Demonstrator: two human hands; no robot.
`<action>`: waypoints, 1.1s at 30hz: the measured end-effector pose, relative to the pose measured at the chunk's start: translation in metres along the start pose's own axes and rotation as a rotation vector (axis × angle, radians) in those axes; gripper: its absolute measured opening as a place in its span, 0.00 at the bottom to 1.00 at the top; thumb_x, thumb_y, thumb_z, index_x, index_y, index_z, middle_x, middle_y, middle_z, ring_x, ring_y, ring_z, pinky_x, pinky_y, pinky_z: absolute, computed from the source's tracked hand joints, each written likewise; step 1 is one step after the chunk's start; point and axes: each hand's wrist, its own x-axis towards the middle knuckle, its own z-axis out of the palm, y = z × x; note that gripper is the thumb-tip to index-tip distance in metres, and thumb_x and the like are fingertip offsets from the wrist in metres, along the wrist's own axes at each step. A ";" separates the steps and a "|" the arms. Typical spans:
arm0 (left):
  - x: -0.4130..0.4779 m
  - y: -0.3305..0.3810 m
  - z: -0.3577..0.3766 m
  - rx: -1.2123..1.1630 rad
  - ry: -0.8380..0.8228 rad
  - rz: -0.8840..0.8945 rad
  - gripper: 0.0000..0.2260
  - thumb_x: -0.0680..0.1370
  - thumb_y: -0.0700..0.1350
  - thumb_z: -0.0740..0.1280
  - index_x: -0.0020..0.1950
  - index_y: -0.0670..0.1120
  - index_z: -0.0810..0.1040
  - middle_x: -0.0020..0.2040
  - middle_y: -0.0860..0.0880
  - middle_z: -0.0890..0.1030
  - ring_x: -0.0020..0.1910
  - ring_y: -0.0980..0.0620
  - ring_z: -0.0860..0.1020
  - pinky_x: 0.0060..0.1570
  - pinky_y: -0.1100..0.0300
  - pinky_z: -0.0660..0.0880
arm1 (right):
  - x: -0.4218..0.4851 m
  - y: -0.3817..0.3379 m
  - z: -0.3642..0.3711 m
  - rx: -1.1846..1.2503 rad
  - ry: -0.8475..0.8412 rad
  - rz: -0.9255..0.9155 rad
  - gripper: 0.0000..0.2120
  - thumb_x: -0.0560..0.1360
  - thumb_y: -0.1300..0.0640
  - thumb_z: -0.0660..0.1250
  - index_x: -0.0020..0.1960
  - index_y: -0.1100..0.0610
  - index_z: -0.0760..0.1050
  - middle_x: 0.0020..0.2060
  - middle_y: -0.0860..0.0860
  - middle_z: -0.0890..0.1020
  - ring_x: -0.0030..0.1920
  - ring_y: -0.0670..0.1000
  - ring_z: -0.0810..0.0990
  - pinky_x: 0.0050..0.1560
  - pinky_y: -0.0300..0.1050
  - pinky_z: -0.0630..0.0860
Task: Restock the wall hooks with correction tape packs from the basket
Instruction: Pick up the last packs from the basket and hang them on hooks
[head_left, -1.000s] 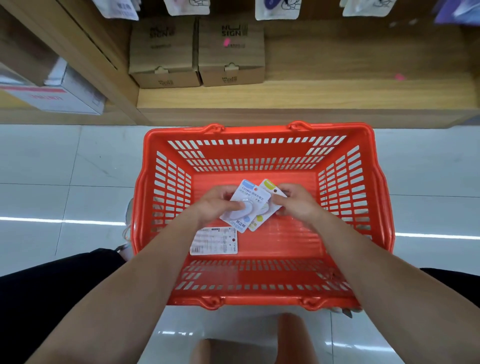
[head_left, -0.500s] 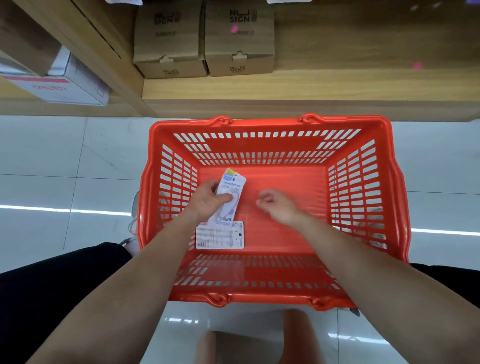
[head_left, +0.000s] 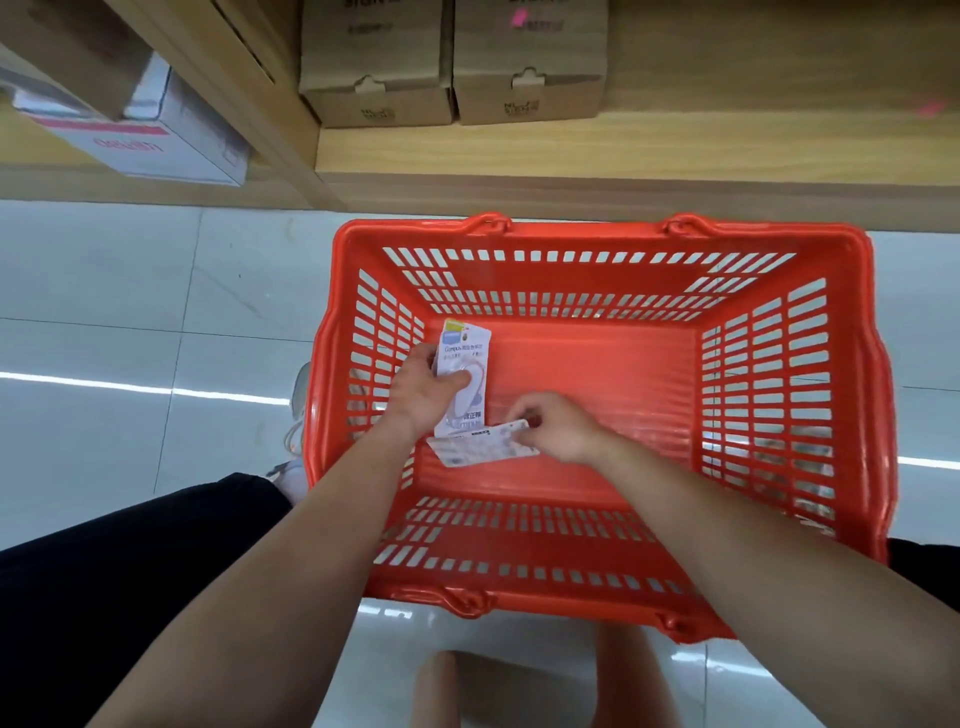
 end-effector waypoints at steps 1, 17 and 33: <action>-0.001 0.001 -0.001 -0.012 -0.043 0.010 0.18 0.77 0.41 0.74 0.67 0.43 0.77 0.59 0.48 0.84 0.54 0.50 0.82 0.53 0.57 0.77 | -0.007 0.000 -0.012 0.091 0.034 -0.004 0.13 0.76 0.71 0.70 0.44 0.52 0.79 0.39 0.45 0.82 0.40 0.41 0.81 0.39 0.33 0.74; -0.039 0.011 0.069 -0.077 -0.301 -0.049 0.17 0.77 0.40 0.75 0.63 0.45 0.76 0.58 0.44 0.84 0.54 0.44 0.84 0.57 0.47 0.81 | -0.018 0.015 -0.044 0.151 0.460 0.047 0.18 0.76 0.69 0.70 0.45 0.45 0.84 0.49 0.44 0.85 0.51 0.50 0.85 0.51 0.50 0.84; -0.032 0.010 0.090 -0.130 -0.350 -0.083 0.16 0.78 0.42 0.73 0.65 0.44 0.76 0.58 0.47 0.84 0.56 0.47 0.83 0.56 0.53 0.79 | -0.041 0.041 -0.057 0.299 0.437 0.247 0.13 0.75 0.61 0.75 0.59 0.57 0.81 0.53 0.50 0.85 0.49 0.47 0.83 0.44 0.38 0.80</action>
